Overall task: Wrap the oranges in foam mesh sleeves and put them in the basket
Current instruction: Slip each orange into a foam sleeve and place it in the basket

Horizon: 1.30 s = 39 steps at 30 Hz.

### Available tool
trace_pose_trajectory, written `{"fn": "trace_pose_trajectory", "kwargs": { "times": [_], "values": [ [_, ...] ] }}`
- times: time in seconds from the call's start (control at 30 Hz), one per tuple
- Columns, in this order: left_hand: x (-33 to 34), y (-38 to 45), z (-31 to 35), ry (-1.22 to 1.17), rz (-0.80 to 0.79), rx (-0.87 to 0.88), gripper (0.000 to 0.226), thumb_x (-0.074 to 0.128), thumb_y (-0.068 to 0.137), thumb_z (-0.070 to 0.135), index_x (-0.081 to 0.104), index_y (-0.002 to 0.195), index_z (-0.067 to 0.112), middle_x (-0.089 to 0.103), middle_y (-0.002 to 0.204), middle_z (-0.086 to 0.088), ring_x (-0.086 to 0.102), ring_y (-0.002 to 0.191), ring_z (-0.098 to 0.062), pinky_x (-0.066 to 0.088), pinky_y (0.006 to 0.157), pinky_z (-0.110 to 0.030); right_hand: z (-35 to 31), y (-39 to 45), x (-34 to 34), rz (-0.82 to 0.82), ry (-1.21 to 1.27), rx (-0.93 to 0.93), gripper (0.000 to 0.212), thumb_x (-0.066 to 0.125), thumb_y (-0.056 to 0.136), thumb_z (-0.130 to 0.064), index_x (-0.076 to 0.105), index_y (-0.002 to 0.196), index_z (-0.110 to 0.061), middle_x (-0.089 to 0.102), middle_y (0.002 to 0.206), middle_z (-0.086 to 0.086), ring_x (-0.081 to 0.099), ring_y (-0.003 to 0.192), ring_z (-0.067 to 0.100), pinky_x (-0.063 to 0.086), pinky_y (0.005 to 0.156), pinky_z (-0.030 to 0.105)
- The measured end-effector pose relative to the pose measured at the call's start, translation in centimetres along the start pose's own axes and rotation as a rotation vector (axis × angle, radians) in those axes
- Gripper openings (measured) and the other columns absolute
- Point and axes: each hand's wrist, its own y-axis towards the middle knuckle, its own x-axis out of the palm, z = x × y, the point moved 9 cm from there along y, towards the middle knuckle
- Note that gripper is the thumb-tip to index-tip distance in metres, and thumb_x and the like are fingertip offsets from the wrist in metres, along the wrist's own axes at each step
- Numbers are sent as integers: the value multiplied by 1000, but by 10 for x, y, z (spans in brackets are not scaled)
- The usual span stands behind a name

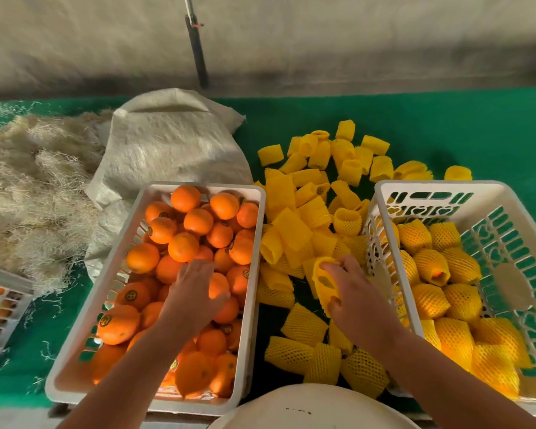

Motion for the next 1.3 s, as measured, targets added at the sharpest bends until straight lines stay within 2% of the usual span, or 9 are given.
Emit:
{"fn": "trace_pose_trajectory", "kwargs": {
  "times": [0.07, 0.33, 0.5, 0.57, 0.63, 0.77, 0.93, 1.17, 1.3],
  "values": [
    [18, 1, -11, 23, -77, -20, 78, 71, 90, 51, 35, 157, 30, 31, 163, 1, 24, 152, -26, 39, 115, -52, -1, 1, 3, -15, -15, -1, 64, 67, 94, -14, 43, 152, -28, 32, 146, -8, 58, 110, 16, 42, 76, 12],
    [30, 11, -24, 32, -25, -54, 80, 76, 85, 43, 37, 153, 33, 41, 152, -1, 35, 143, -28, 44, 110, -45, -4, 2, 4, -20, -29, -10, 65, 68, 92, -14, 43, 151, -28, 32, 145, -8, 61, 103, 15, 41, 67, 8],
    [-17, 2, 4, -211, 200, -31, 69, 81, 78, 58, 49, 135, 38, 54, 124, 13, 56, 106, -12, 49, 71, -22, 2, -2, -1, -12, -23, 6, 63, 68, 93, -15, 44, 150, -27, 33, 146, -8, 60, 109, 16, 40, 72, 9],
    [-44, -4, 34, -351, 281, 54, 69, 81, 75, 63, 49, 133, 44, 53, 124, 19, 55, 103, -5, 47, 69, -21, 4, -2, -3, -12, -23, 13, 63, 68, 93, -15, 44, 150, -27, 32, 144, -9, 60, 109, 17, 41, 73, 11],
    [-60, -9, 71, -539, 189, 157, 71, 82, 72, 67, 48, 132, 50, 53, 129, 23, 58, 109, -5, 54, 76, -27, 4, -2, -2, -16, -23, 18, 64, 68, 92, -15, 44, 150, -27, 32, 142, -9, 59, 106, 16, 36, 68, 7],
    [-54, -30, 153, -730, -304, 345, 77, 87, 66, 66, 52, 133, 53, 59, 127, 25, 66, 115, -6, 64, 84, -33, 1, -1, -2, -12, 5, 5, 65, 71, 90, -16, 43, 148, -28, 34, 140, -8, 60, 103, 15, 40, 66, 7],
    [-8, -59, 202, -671, -731, 362, 67, 91, 72, 46, 58, 130, 53, 62, 129, 15, 64, 119, -10, 60, 97, -37, -1, -1, -7, -63, -3, -33, 91, 93, 69, -33, 43, 144, -25, 34, 141, -2, 61, 107, 20, 59, 77, 36],
    [10, -51, 204, -851, -724, 182, 62, 84, 69, 53, 67, 126, 36, 72, 116, 9, 70, 109, -14, 62, 90, -32, 7, -14, -25, 46, 50, -29, 79, 86, 81, -37, 41, 145, -25, 32, 144, -2, 62, 107, 24, 59, 79, 37],
    [17, -46, 198, -1012, -647, 4, 50, 82, 74, 52, 74, 117, 29, 72, 116, 4, 69, 109, -22, 64, 85, -37, 7, -13, -23, 87, 73, -19, 77, 86, 82, -35, 42, 145, -28, 34, 142, -4, 62, 106, 23, 57, 76, 27]
  ]
}}
